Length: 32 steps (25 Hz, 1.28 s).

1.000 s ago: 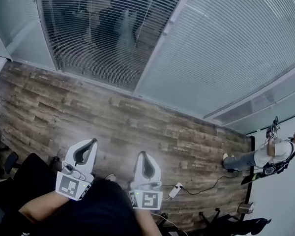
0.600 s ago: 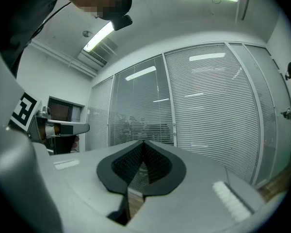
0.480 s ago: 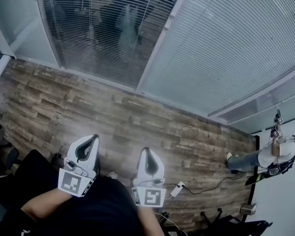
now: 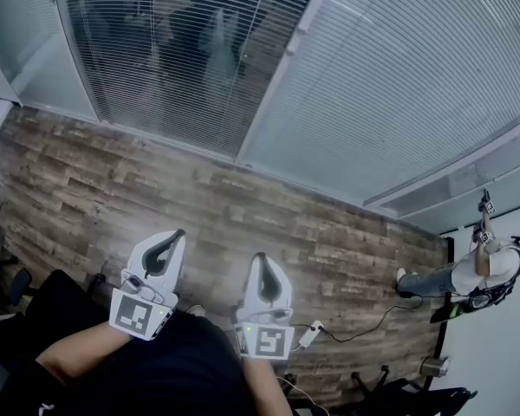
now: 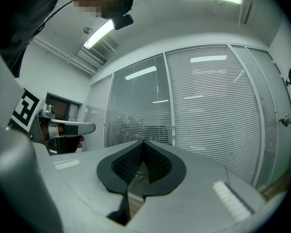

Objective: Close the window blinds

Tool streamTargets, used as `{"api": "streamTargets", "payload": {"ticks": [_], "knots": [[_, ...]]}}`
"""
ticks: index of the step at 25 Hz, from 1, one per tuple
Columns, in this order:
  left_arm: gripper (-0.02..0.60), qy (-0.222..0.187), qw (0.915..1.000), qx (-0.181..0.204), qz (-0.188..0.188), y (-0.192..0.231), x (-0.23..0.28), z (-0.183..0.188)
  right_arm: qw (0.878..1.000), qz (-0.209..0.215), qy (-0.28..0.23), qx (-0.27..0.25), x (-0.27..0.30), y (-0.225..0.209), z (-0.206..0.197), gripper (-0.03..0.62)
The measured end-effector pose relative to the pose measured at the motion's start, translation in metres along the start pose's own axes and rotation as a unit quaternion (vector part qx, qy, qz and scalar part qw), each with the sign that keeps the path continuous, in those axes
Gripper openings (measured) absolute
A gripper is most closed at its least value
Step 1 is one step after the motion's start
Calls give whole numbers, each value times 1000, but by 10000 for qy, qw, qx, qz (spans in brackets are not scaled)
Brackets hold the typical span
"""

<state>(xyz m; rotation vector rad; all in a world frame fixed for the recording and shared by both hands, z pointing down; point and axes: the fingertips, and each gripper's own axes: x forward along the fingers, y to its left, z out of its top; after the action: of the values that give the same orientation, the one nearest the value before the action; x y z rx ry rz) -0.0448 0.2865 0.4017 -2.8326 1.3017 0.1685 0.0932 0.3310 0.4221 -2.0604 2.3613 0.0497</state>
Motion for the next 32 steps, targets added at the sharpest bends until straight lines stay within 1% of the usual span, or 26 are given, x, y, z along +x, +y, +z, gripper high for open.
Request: {"api": "streamTargets", "payload": {"ticks": [3, 5, 7, 9, 13, 15, 17, 20, 23, 25, 28, 31, 32], "knots": [[2, -6, 10000, -18, 96, 5, -2, -3, 10000, 31, -44, -47, 7, 5, 6, 2], [2, 25, 9999, -49, 156, 9, -4, -6, 9998, 68, -86, -172, 11, 6, 7, 2], [2, 52, 9997, -137, 185, 10, -4, -8, 9995, 99, -155, -258, 15, 7, 10, 2], [2, 72, 9997, -160, 185, 8, -5, -10, 9994, 115, -218, -229, 19, 9, 15, 2], [2, 164, 9995, -138, 252, 12, -8, -11, 9993, 218, -186, -244, 25, 13, 13, 2], [2, 237, 9992, -166, 275, 18, -4, -20, 9993, 226, -195, -235, 34, 13, 10, 2], [2, 273, 9992, -201, 214, 25, 3, -29, 9994, 206, -188, -212, 47, 13, 6, 2], [2, 188, 9993, -310, 122, 38, 35, -25, 9994, 180, -205, -231, 80, 9, 3, 2], [2, 74, 9996, -287, -25, 56, 75, -20, 9995, 166, -119, -242, 119, 2, 4, 2], [2, 93, 9995, -284, -85, 74, 105, -23, 9995, 153, -3, -290, 149, -5, 1, 2], [2, 141, 9986, -488, -176, 103, 147, -25, 9998, 36, 109, -164, 194, -19, -1, 2], [2, 151, 9962, -745, -432, 127, 182, -15, 9997, -76, 136, -202, 234, -29, 6, 2], [1, 96, 9958, -749, -524, 134, 192, -8, 9996, -118, 141, -226, 246, -32, 8, 3]]}}
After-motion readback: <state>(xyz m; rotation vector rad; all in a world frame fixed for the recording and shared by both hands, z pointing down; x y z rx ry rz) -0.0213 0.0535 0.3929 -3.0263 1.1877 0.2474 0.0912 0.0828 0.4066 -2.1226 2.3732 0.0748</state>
